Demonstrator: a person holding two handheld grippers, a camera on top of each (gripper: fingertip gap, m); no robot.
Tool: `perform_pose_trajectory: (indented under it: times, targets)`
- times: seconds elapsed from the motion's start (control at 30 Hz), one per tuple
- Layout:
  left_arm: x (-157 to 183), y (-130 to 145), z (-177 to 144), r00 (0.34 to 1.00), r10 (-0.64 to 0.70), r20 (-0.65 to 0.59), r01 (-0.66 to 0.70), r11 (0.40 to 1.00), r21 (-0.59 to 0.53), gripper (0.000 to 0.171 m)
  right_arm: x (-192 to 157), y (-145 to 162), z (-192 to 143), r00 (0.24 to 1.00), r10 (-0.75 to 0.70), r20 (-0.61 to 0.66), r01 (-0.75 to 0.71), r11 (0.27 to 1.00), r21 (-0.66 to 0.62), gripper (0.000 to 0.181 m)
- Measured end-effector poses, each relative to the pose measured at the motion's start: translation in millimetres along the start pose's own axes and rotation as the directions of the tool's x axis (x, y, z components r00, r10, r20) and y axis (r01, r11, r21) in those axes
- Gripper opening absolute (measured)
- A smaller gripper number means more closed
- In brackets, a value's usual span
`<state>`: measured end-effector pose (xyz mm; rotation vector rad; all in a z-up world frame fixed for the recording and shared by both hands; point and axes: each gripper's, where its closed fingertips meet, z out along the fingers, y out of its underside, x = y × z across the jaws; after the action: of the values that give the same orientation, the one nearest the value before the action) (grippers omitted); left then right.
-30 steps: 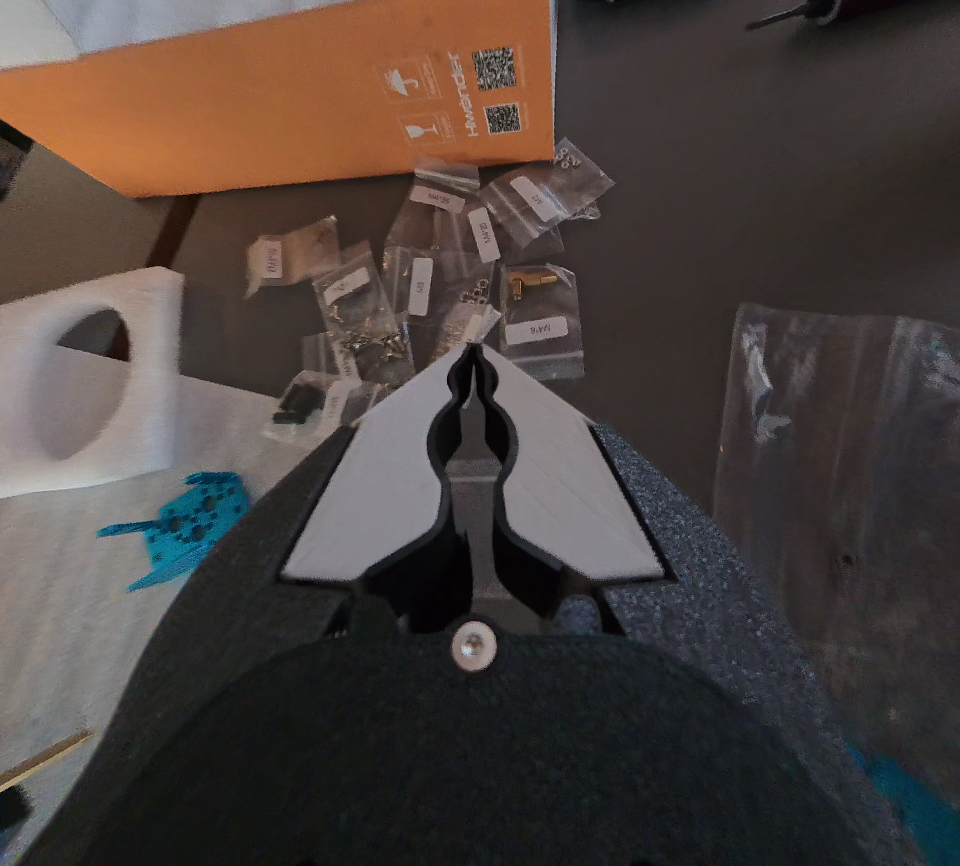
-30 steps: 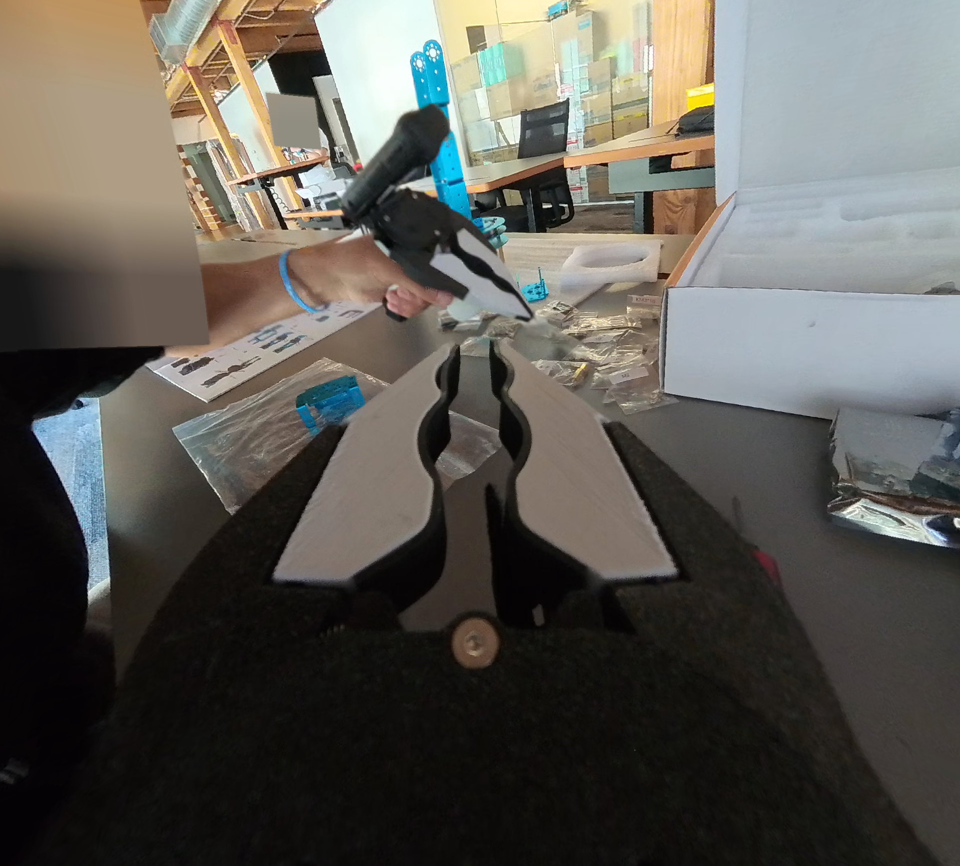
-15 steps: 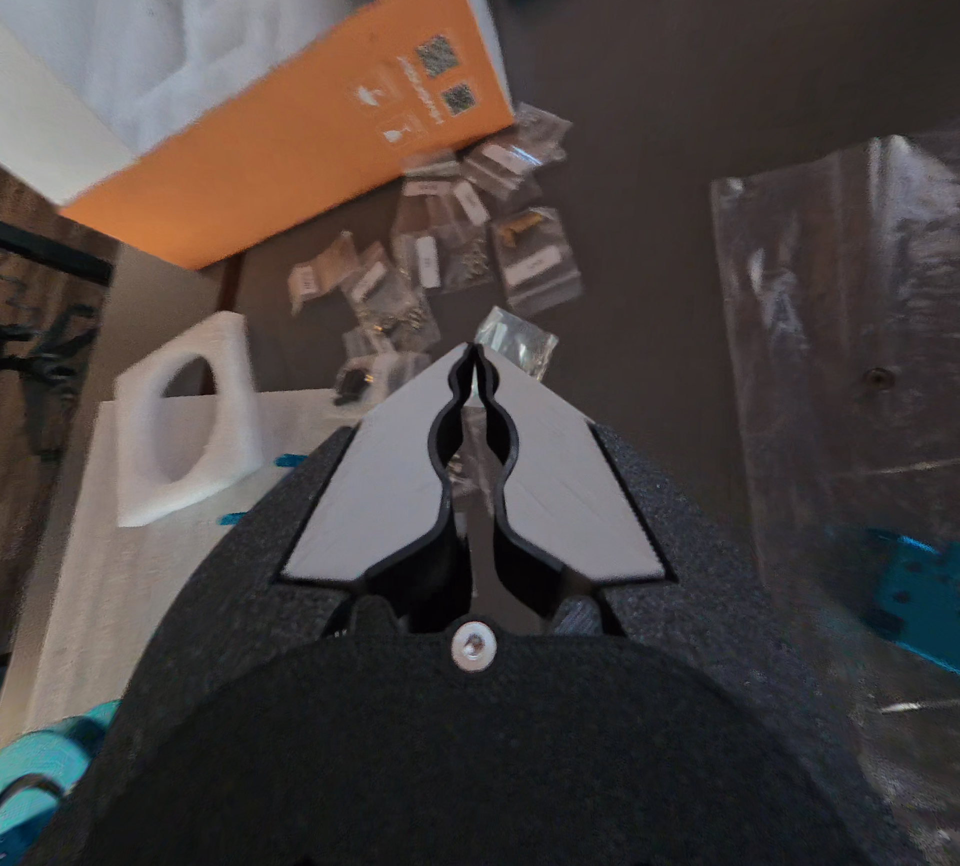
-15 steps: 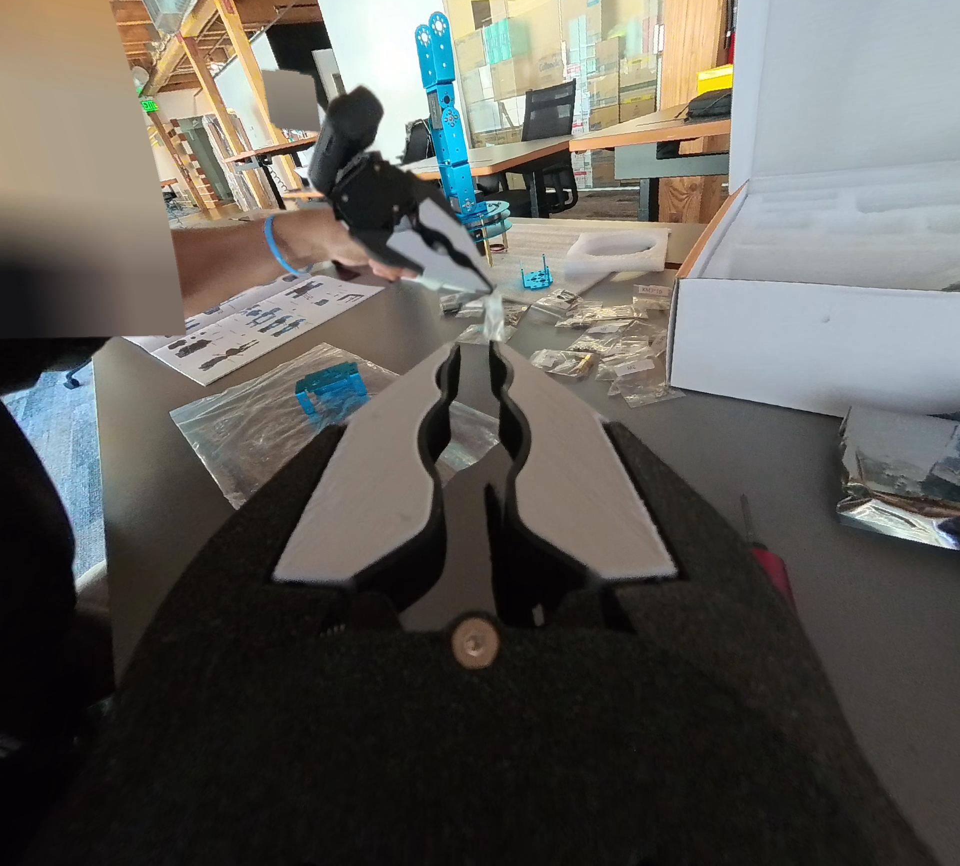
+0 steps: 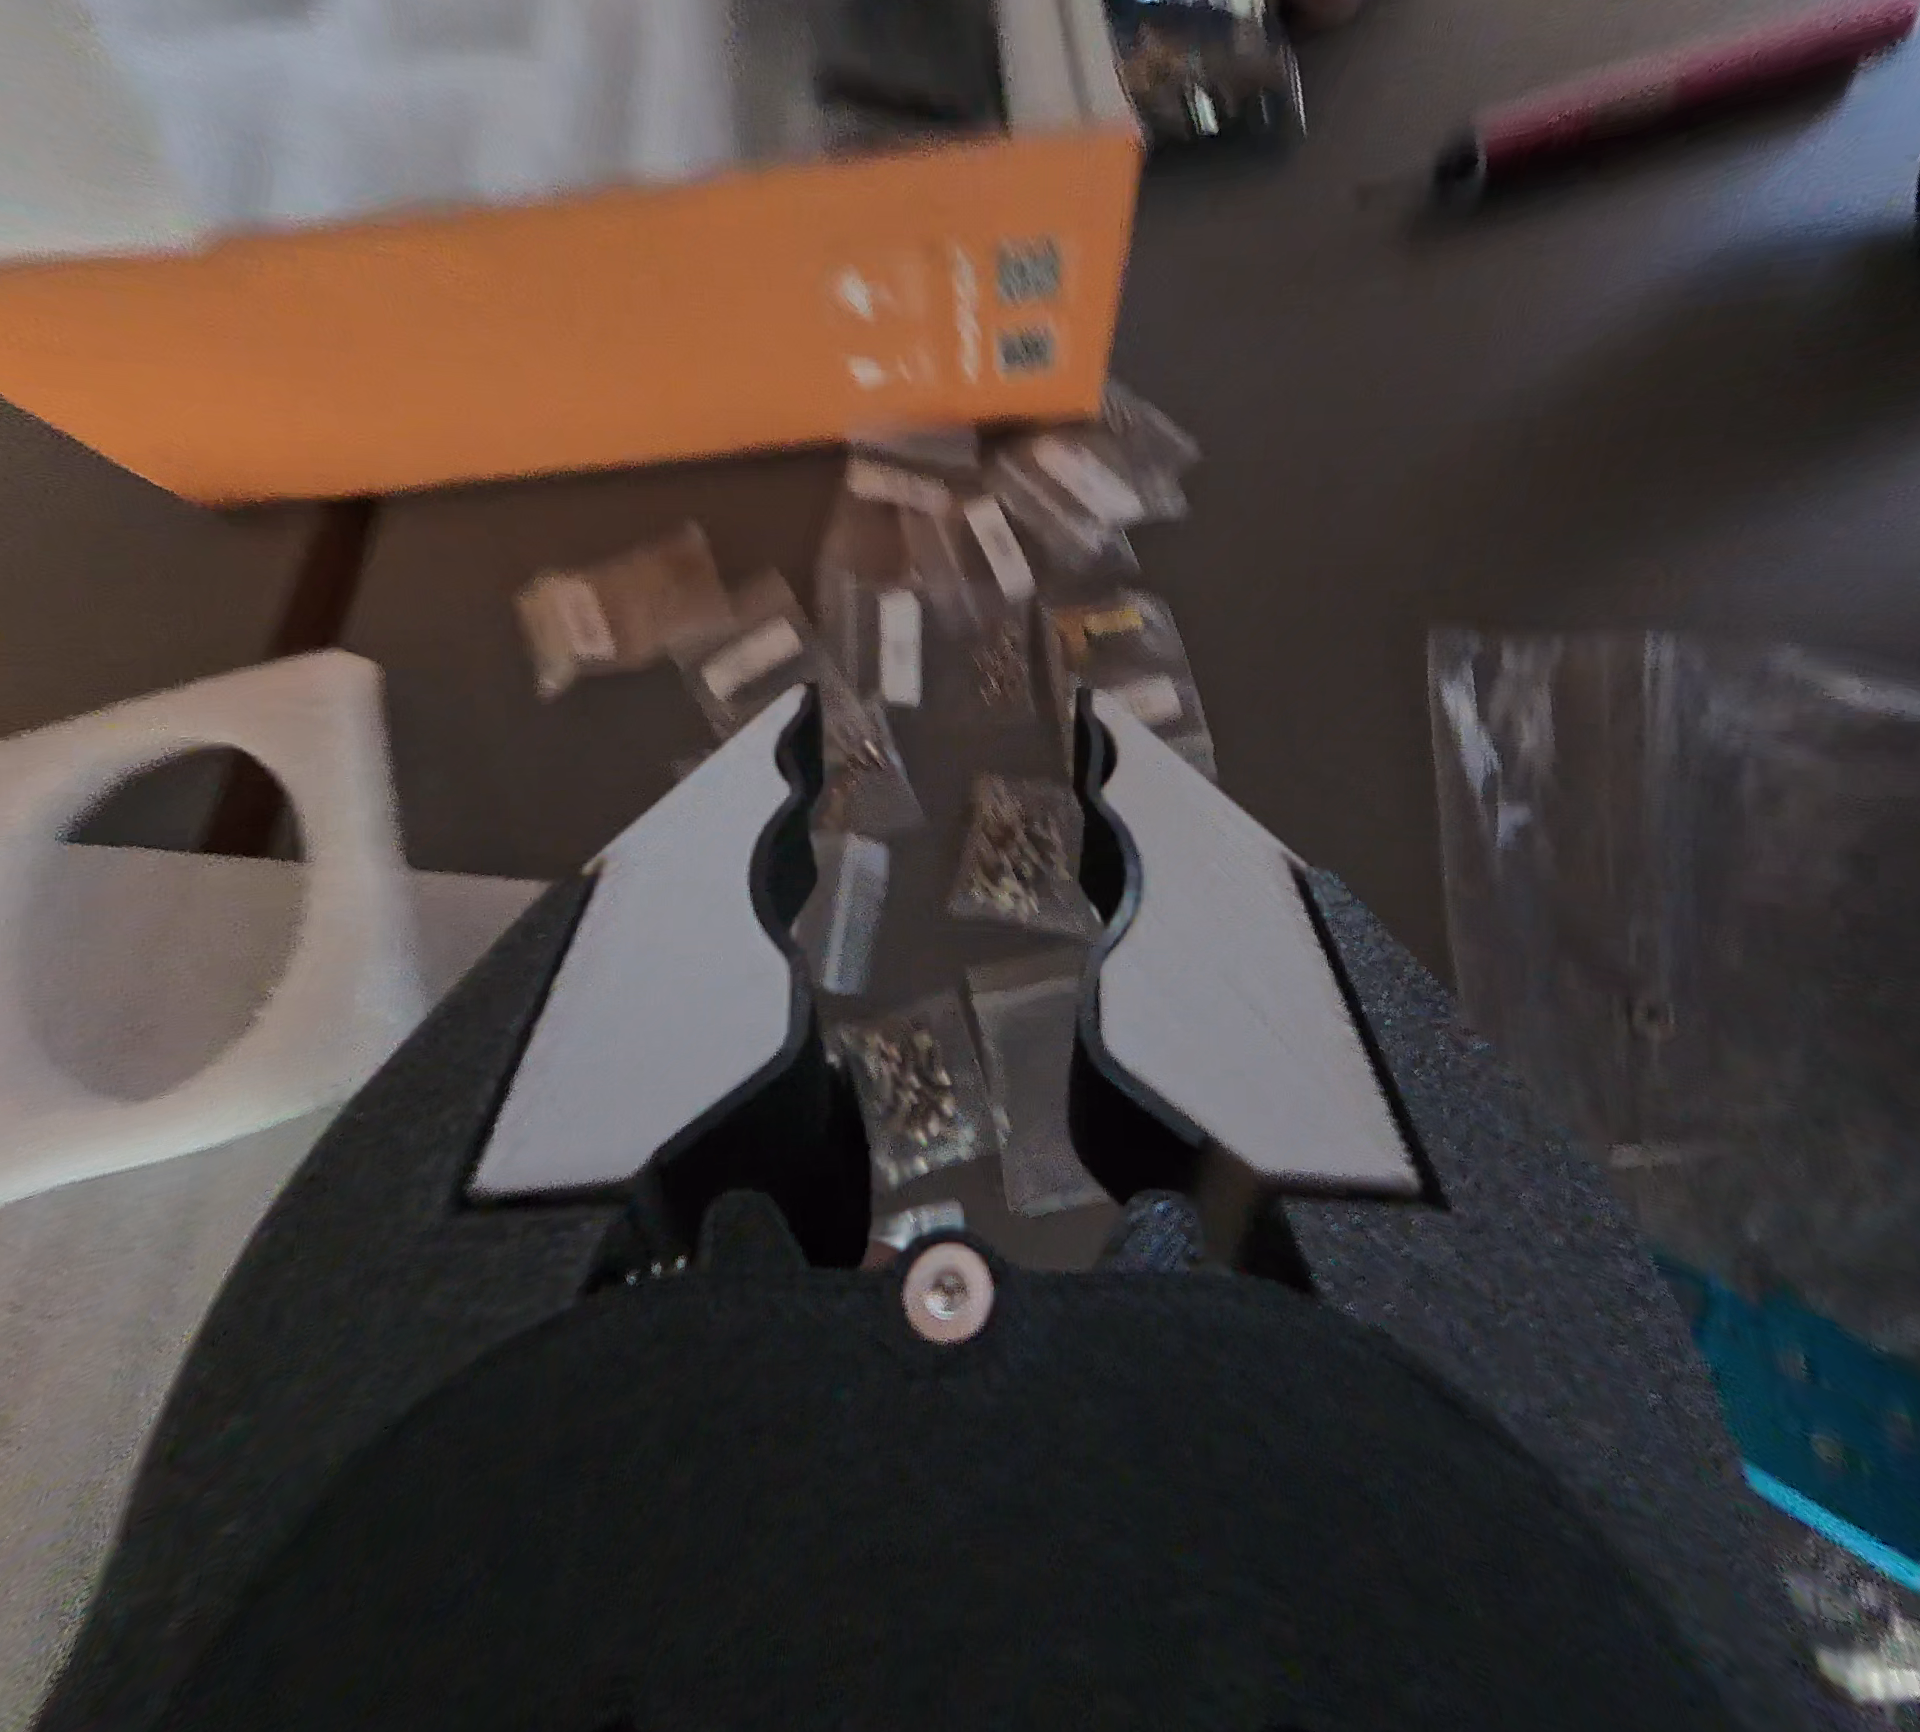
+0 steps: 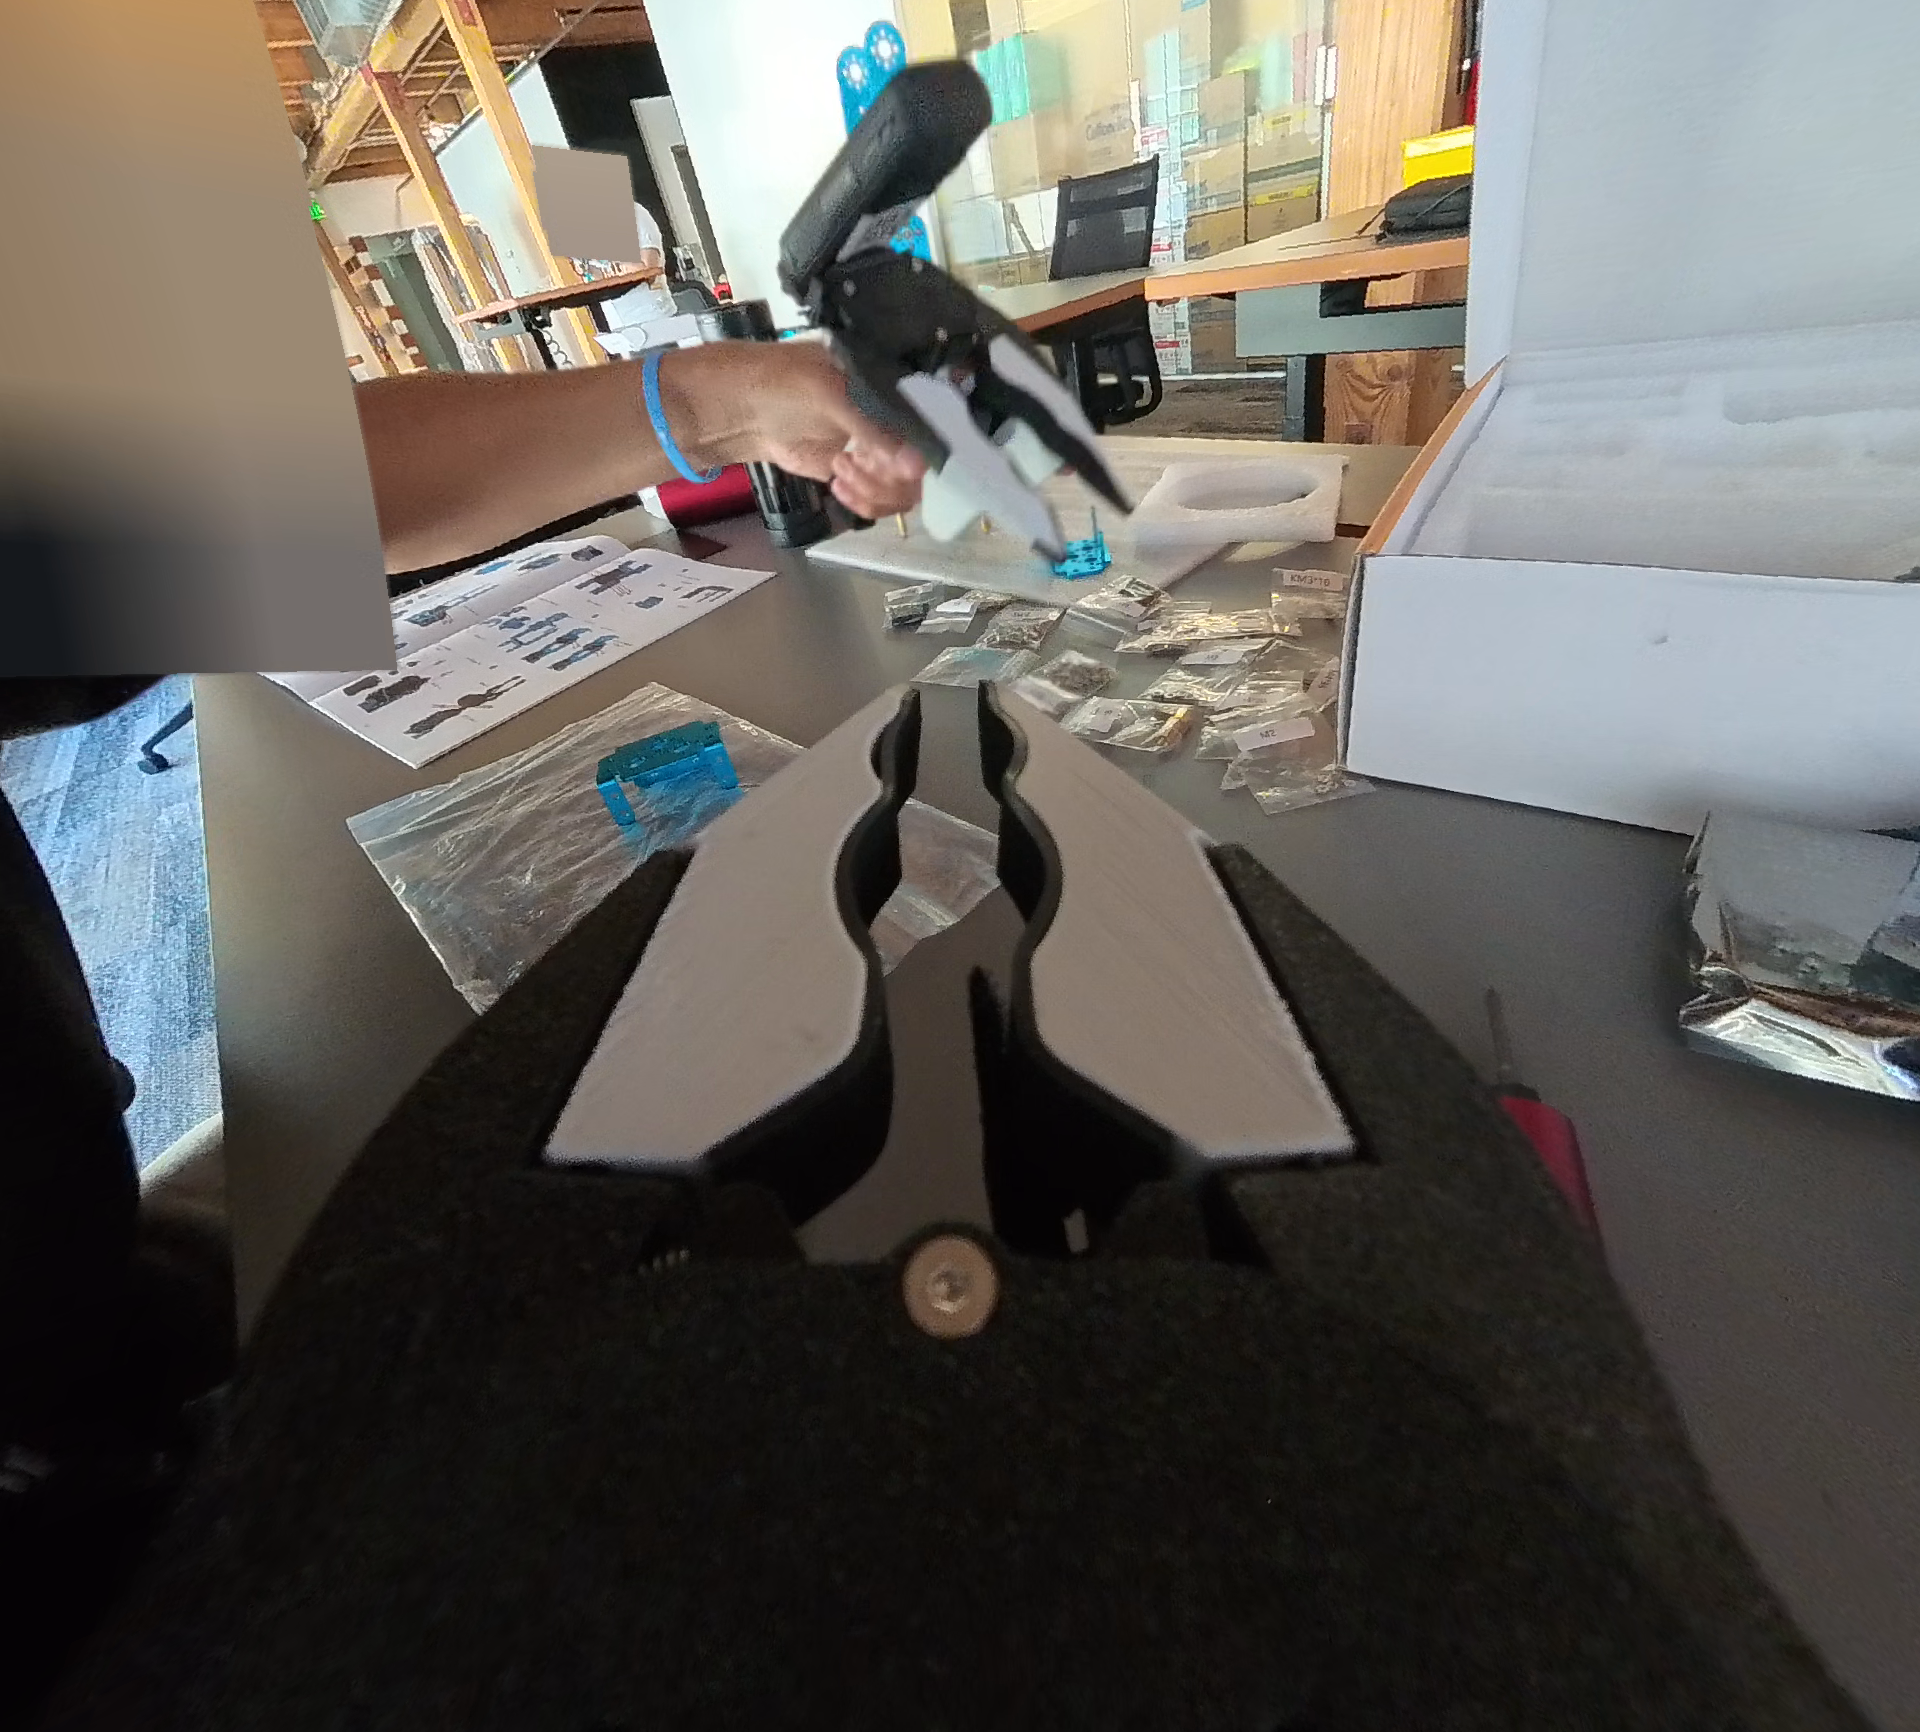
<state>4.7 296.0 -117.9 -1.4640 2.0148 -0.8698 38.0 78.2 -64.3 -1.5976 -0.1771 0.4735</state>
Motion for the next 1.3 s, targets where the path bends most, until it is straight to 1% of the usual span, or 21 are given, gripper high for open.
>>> perform_pose_trajectory:
  times: [0.03, 0.07, 0.17, 0.23, 0.3, 0.37, 0.47, 0.53, 0.6, 0.7, 0.8, 0.87, 0.93, 0.97, 1.0, 1.03, 1.1, 1.13, 1.2, 1.23, 1.3]
  targets:
    - [-9.3, -12.5, -2.7, 0.999, -0.027, 0.020, 0.026, 0.999, 0.046, 0.048, -0.4, 0.2, 0.2, 1.000, 0.000, 0.002, 0.000, 1.000, -0.001, 0.010]
    - [-17.4, -18.8, -1.8, 0.999, -0.033, 0.039, 0.031, 0.998, 0.062, 0.046, -0.8, 0.3, 0.3, 1.000, 0.000, 0.004, 0.000, 1.000, -0.002, 0.010]
    - [-26.9, -8.0, 22.3, 0.997, 0.057, 0.058, -0.055, 0.998, -0.035, 0.046, -1.2, 1.3, 0.8, 1.000, 0.000, 0.006, 0.000, 1.000, -0.007, 0.010]
    - [-23.6, -0.4, 43.1, 0.997, 0.080, 0.009, -0.078, 0.993, -0.085, 0.042, -1.2, 1.5, 0.7, 1.000, 0.002, 0.008, -0.002, 1.000, -0.008, 0.010]
    - [-22.8, -0.7, 59.5, 0.995, 0.092, -0.029, -0.094, 0.991, -0.095, 0.039, -1.0, 1.2, 0.5, 1.000, 0.007, 0.010, -0.007, 1.000, -0.006, 0.010]
    - [-24.4, -0.1, 70.4, 0.991, 0.120, -0.057, -0.126, 0.986, -0.110, 0.033, -0.8, 1.1, 0.2, 1.000, 0.010, 0.011, -0.010, 1.000, -0.005, 0.010]
    - [-29.6, 9.2, 78.8, 0.987, 0.146, -0.072, -0.156, 0.975, -0.161, 0.024, -0.3, 0.9, -0.3, 1.000, 0.017, 0.013, -0.017, 1.000, -0.003, 0.010]
    - [-28.7, 16.2, 80.5, 0.984, 0.159, -0.085, -0.173, 0.966, -0.192, 0.015, -0.3, 0.0, -0.7, 1.000, 0.021, 0.016, -0.021, 1.000, 0.001, 0.010]
    - [-26.3, 20.4, 80.5, 0.981, 0.171, -0.093, -0.188, 0.958, -0.217, 0.000, -0.6, -0.6, -0.5, 0.999, 0.025, 0.020, -0.025, 1.000, 0.004, 0.010]
    - [-17.6, 17.9, 77.8, 0.977, 0.177, -0.119, -0.199, 0.956, -0.214, 0.000, 0.4, 1.9, 1.4, 0.999, 0.029, 0.018, -0.029, 1.000, -0.008, 0.010]
    - [-16.6, 5.7, 69.3, 0.974, 0.213, -0.082, -0.225, 0.958, -0.180, 0.000, 2.1, 1.7, 1.3, 0.999, 0.031, 0.012, -0.031, 0.999, -0.006, 0.009]
    - [-16.7, -3.3, 62.3, 0.976, 0.210, -0.056, -0.216, 0.965, -0.146, 0.000, 3.3, 1.0, 1.3, 0.999, 0.035, 0.009, -0.035, 0.999, -0.002, 0.009]
    - [-19.5, -4.6, 62.1, 0.981, 0.194, -0.030, -0.196, 0.970, -0.146, 0.001, 2.7, 1.6, 1.5, 0.999, 0.038, 0.011, -0.038, 0.999, -0.004, 0.009]
    - [-18.7, -1.1, 64.8, 0.984, 0.174, -0.042, -0.178, 0.970, -0.163, 0.019, 2.4, 1.4, 1.4, 0.999, 0.035, 0.011, -0.035, 0.999, -0.003, 0.009]
    - [-18.9, 3.9, 68.8, 0.988, 0.145, -0.050, -0.152, 0.970, -0.192, 0.033, 2.2, 1.0, 1.3, 0.999, 0.031, 0.010, -0.031, 1.000, -0.001, 0.008]
    - [-18.7, 9.6, 73.2, 0.990, 0.125, -0.061, -0.135, 0.966, -0.221, 0.034, 2.4, 1.1, 1.2, 1.000, 0.028, 0.007, -0.028, 1.000, -0.002, 0.008]
    - [-23.7, 21.2, 81.3, 0.989, 0.143, -0.048, -0.151, 0.950, -0.272, 0.033, 3.0, 2.4, 1.4, 1.000, 0.029, 0.006, -0.029, 1.000, -0.007, 0.009]
    - [-23.4, 20.4, 83.5, 0.989, 0.134, -0.056, -0.144, 0.955, -0.258, 0.028, 2.9, 2.8, 1.5, 0.999, 0.031, 0.008, -0.031, 0.999, -0.009, 0.009]
    - [-23.6, 21.0, 85.4, 0.993, 0.095, -0.072, -0.111, 0.958, -0.263, 0.025, 2.6, 3.9, 2.0, 0.999, 0.036, 0.012, -0.036, 0.999, -0.013, 0.009]
    - [-21.6, 21.6, 85.3, 0.992, 0.089, -0.089, -0.110, 0.958, -0.263, 0.016, 2.4, 4.8, 2.4, 0.999, 0.039, 0.015, -0.039, 0.999, -0.018, 0.009]
    - [-18.3, 22.0, 85.3, 0.991, 0.092, -0.100, -0.115, 0.959, -0.258, 0.010, 1.7, 6.1, 3.2, 0.999, 0.042, 0.020, -0.042, 0.999, -0.025, 0.009]
